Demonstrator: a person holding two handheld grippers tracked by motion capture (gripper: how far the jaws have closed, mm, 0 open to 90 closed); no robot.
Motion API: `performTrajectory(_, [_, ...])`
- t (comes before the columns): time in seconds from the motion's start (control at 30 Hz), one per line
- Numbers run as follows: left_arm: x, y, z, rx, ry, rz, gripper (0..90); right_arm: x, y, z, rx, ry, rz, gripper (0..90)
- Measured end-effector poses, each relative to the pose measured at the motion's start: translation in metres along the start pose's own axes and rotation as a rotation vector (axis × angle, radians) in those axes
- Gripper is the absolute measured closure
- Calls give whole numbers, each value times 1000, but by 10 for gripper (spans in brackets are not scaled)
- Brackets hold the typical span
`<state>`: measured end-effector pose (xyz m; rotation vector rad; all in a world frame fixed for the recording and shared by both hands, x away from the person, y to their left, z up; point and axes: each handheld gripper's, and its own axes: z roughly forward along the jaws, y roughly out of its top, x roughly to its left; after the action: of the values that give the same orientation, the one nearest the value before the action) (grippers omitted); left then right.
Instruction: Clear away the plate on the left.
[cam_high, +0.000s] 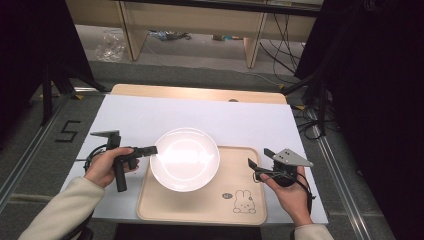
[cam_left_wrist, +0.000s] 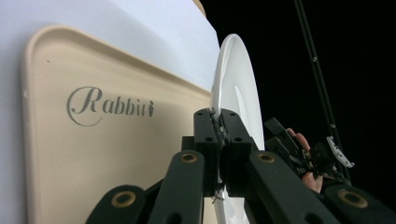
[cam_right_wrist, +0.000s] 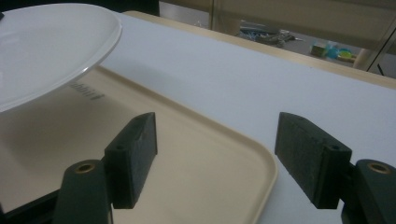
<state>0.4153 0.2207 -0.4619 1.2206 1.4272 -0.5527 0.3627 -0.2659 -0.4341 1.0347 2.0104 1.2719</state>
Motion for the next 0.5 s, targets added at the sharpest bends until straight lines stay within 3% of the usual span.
performTrajectory(0.5, [0,-9,12,44,10,10,864,0,0,0,-1,-3,-1,306])
